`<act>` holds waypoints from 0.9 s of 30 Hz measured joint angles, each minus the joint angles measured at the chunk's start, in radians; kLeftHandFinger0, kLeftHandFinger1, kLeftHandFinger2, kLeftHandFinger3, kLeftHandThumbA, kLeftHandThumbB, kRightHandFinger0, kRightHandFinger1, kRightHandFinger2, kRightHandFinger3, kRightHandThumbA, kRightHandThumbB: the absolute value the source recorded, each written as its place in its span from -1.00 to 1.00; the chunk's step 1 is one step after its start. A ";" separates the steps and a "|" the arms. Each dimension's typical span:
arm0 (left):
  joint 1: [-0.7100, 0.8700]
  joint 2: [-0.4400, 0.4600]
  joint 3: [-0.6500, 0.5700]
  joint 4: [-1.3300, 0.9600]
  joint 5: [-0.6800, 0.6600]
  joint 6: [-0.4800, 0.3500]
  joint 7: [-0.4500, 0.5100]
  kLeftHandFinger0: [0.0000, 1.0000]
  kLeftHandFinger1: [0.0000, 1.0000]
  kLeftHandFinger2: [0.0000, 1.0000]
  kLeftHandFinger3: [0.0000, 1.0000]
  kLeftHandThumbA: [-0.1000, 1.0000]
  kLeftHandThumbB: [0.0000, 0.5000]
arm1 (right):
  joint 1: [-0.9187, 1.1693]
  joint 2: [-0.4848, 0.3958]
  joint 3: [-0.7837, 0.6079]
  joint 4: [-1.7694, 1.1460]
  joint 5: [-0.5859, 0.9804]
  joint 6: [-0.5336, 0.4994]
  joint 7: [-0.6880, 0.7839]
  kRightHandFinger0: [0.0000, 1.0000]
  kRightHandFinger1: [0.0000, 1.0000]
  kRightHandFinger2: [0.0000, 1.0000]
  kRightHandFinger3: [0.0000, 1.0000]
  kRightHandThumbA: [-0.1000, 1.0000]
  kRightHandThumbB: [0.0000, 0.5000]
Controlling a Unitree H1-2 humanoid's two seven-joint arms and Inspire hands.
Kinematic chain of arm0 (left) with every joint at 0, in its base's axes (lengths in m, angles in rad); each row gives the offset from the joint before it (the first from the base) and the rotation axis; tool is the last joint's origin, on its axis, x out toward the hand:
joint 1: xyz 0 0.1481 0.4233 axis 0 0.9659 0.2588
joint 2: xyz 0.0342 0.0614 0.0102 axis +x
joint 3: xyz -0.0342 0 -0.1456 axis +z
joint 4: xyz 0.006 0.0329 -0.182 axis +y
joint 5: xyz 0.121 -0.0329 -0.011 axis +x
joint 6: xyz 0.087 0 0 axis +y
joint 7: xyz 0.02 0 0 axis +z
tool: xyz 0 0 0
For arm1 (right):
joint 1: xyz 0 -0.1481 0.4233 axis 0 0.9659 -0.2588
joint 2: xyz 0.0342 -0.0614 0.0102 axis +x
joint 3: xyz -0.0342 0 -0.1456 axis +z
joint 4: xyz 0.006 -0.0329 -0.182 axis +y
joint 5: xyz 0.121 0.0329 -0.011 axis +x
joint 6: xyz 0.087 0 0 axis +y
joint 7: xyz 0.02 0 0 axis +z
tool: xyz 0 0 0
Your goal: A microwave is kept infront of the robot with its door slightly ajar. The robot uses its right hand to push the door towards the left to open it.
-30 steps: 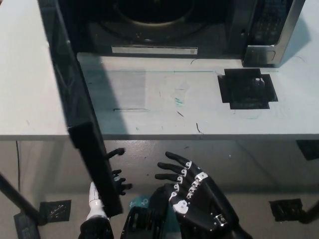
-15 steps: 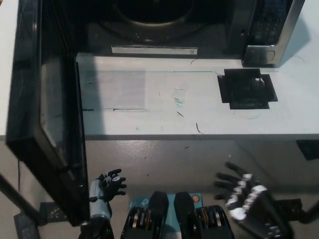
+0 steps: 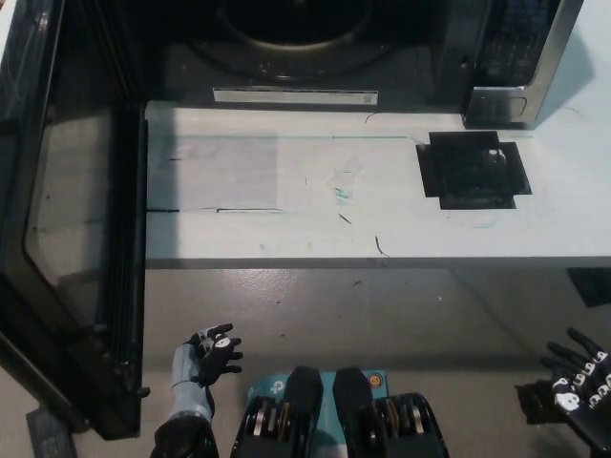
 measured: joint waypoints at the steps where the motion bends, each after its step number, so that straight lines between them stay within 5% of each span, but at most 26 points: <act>1: 0.000 0.000 0.000 0.000 0.000 0.000 0.000 -0.21 -0.22 -0.18 -0.05 -0.69 -1.00 | -0.009 0.010 -0.007 0.019 -0.003 -0.013 -0.007 0.09 0.40 0.43 0.64 -0.23 -0.07; 15: 0.000 0.000 0.005 0.000 -0.003 0.000 0.000 -0.26 -0.25 -0.19 -0.05 -0.79 -1.00 | -0.059 0.109 -0.039 0.178 -0.025 -0.134 -0.066 -0.08 0.17 0.28 0.57 -0.18 0.04; 27: -0.001 0.000 0.006 0.000 -0.002 0.000 0.000 -0.14 -0.17 -0.19 -0.04 -0.69 -1.00 | -0.066 0.124 -0.045 0.219 -0.034 -0.187 -0.084 -0.20 0.04 0.24 0.58 -0.33 -0.10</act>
